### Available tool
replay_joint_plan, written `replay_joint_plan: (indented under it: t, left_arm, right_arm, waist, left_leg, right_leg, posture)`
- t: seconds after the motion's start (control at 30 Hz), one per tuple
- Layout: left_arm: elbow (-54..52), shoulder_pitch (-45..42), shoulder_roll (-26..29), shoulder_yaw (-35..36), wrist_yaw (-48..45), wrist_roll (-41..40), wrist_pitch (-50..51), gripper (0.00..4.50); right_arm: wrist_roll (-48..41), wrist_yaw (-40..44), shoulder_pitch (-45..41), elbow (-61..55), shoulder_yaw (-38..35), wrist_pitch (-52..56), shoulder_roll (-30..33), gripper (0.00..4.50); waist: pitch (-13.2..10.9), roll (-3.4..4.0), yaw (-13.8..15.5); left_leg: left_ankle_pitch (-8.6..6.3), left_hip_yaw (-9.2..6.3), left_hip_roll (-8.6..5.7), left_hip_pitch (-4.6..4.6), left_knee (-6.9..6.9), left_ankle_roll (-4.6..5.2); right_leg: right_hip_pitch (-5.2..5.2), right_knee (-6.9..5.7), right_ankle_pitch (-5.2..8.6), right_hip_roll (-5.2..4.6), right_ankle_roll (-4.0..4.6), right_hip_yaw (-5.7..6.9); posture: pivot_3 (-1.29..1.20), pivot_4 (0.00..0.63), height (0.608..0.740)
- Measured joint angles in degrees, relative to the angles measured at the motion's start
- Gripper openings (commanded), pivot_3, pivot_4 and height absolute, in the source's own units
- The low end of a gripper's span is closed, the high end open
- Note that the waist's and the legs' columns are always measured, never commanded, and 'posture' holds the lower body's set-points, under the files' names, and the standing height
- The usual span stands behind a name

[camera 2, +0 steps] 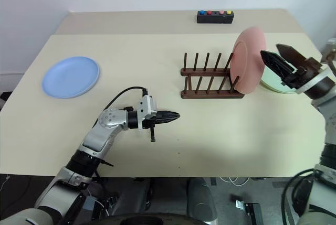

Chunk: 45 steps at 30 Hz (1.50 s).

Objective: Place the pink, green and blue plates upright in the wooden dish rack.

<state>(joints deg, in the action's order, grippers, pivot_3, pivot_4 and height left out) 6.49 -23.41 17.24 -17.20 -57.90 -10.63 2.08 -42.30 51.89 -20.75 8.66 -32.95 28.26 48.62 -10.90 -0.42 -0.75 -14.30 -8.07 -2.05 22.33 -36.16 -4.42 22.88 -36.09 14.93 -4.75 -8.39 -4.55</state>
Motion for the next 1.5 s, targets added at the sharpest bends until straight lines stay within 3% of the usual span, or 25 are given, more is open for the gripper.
replay_joint_plan:
  t: [0.23, 0.37, 0.63, 0.87, 0.97, 1.2, 1.5]
  left_arm:
    - [-0.6, 0.6, 0.7, 0.0, 0.5, 0.0, 0.3, 0.0]
    - [-0.6, 0.6, 0.8, 0.0, 0.0, -0.2, 0.3, 0.0]
    - [-0.7, 0.3, 0.6, 0.0, -1.2, -1.2, 1.1, 0.0]
    - [-1.5, 0.8, 0.8, 0.0, -0.5, -1.2, 1.3, 0.0]
    - [-2.4, 0.9, 0.8, 0.0, -0.3, -1.1, 1.4, 0.0]
    - [-3.4, 1.9, 1.7, 0.0, 0.9, -1.1, 2.1, 0.0]
    - [-4.6, 2.4, 1.7, -0.1, 1.7, -1.1, 2.7, 0.0]
  right_arm:
    - [9.8, 0.8, 12.3, -0.7, -5.2, -9.3, 6.3, 4.33]
    - [21.4, 0.6, 18.3, 0.6, 0.4, -18.0, 9.0, 4.33]
    - [40.6, -8.5, 7.2, 16.3, 19.1, -30.8, 8.5, 4.33]
    - [50.3, -17.2, -6.1, 34.5, 28.8, -39.6, 5.0, 4.33]
    - [52.5, -19.7, -11.3, 41.8, 31.0, -41.6, 4.1, 3.45]
    - [53.9, -22.4, -14.0, 49.1, 33.0, -45.0, 3.0, 0.06]
    - [54.3, -29.8, -6.4, 41.2, 31.9, -46.6, 3.4, 0.06]
  waist:
    - [0.0, 0.02, -0.3]
    - [0.0, 0.01, -0.5]
    - [0.0, 0.1, -0.5]
    - [0.0, 0.1, -0.4]
    - [0.0, 0.09, -0.4]
    - [0.0, 0.1, -0.5]
    - [0.0, 0.1, -0.4]
  left_leg:
    - [0.0, 0.07, 0.01, -0.06, -0.01, 0.0]
    - [0.0, 0.11, 0.01, -0.09, -0.03, 0.0]
    - [0.0, 0.15, 0.02, -0.1, -0.06, 0.0]
    - [0.01, 0.14, 0.01, -0.1, -0.05, -0.01]
    - [0.01, 0.14, 0.01, -0.1, -0.05, -0.01]
    - [0.01, 0.13, 0.0, -0.1, -0.03, -0.01]
    - [0.01, 0.12, 0.0, -0.11, -0.04, -0.01]
  right_leg:
    - [-0.04, -0.01, 0.0, 0.01, 0.0, -0.03]
    - [-0.05, 0.0, 0.01, 0.02, 0.0, -0.04]
    - [-0.05, -0.01, 0.01, 0.01, 0.0, -0.09]
    - [-0.05, -0.01, 0.0, 0.0, 0.01, -0.09]
    - [-0.06, -0.01, 0.0, 0.0, 0.01, -0.09]
    - [-0.07, 0.0, 0.0, 0.0, 0.01, -0.09]
    - [-0.08, -0.02, 0.0, 0.0, 0.01, -0.1]
  posture:
    - [0.0, 0.15, 0.74]
    - [0.0, 0.15, 0.74]
    - [0.0, 0.15, 0.74]
    - [0.0, 0.15, 0.74]
    - [0.0, 0.15, 0.74]
    - [0.0, 0.15, 0.74]
    - [0.0, 0.15, 0.74]
